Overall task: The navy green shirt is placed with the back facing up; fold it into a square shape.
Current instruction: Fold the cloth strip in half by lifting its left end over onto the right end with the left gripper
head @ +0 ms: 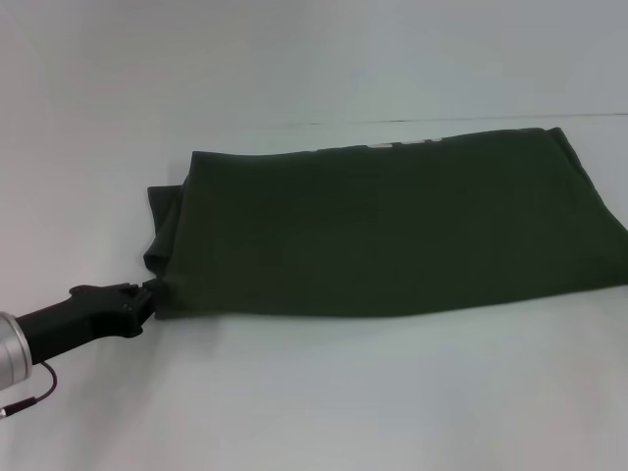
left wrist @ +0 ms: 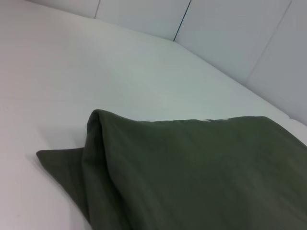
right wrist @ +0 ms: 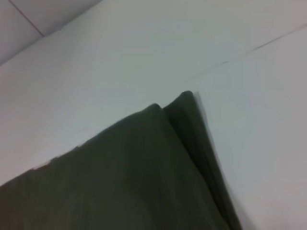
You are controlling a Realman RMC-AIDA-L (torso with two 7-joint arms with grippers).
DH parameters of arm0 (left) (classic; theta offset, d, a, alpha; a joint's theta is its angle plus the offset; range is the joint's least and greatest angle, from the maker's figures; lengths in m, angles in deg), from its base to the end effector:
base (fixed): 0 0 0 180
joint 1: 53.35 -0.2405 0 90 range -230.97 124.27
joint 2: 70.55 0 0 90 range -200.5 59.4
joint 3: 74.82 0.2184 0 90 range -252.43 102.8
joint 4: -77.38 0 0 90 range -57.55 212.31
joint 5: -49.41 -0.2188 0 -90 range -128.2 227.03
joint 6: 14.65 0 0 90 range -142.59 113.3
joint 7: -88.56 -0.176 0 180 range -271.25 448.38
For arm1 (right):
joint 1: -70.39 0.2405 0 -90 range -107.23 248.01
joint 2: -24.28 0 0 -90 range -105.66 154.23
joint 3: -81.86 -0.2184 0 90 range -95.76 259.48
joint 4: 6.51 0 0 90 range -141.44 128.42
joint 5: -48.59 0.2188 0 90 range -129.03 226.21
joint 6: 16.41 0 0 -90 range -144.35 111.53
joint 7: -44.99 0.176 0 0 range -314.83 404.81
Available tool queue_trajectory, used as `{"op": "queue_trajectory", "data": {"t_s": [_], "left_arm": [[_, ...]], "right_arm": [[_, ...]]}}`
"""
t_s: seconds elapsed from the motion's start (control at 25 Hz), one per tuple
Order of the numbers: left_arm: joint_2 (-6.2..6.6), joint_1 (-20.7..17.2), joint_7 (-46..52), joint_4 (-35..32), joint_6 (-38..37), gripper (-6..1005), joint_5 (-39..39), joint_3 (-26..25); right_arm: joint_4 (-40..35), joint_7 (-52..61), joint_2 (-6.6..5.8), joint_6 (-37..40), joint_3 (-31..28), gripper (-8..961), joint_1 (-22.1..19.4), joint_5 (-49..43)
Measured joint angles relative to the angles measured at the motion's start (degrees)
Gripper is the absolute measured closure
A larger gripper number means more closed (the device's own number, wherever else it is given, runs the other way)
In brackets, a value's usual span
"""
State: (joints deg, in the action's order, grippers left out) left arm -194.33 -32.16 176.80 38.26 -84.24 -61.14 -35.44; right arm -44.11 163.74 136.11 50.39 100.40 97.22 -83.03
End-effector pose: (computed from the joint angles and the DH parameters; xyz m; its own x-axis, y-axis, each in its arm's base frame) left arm -0.2947 0.3320 -0.0188 0.5718 0.5573 0.6021 0.8027 -0.5315 -0.2704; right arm 0.3753 0.3506 0.0941 0.1877 -0.6899 -0.6991 -0.9693 -0.0149 -0.2455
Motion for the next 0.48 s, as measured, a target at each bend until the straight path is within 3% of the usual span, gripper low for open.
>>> {"op": "queue_trajectory", "data": {"t_s": [0.48], "left_arm": [[0.12,0.8,0.7,-0.6,0.0,996,-0.4,0.1]], "right_arm": [[2.0,-0.1,0.14,-1.9,1.0,162,1.1,-1.7]]}}
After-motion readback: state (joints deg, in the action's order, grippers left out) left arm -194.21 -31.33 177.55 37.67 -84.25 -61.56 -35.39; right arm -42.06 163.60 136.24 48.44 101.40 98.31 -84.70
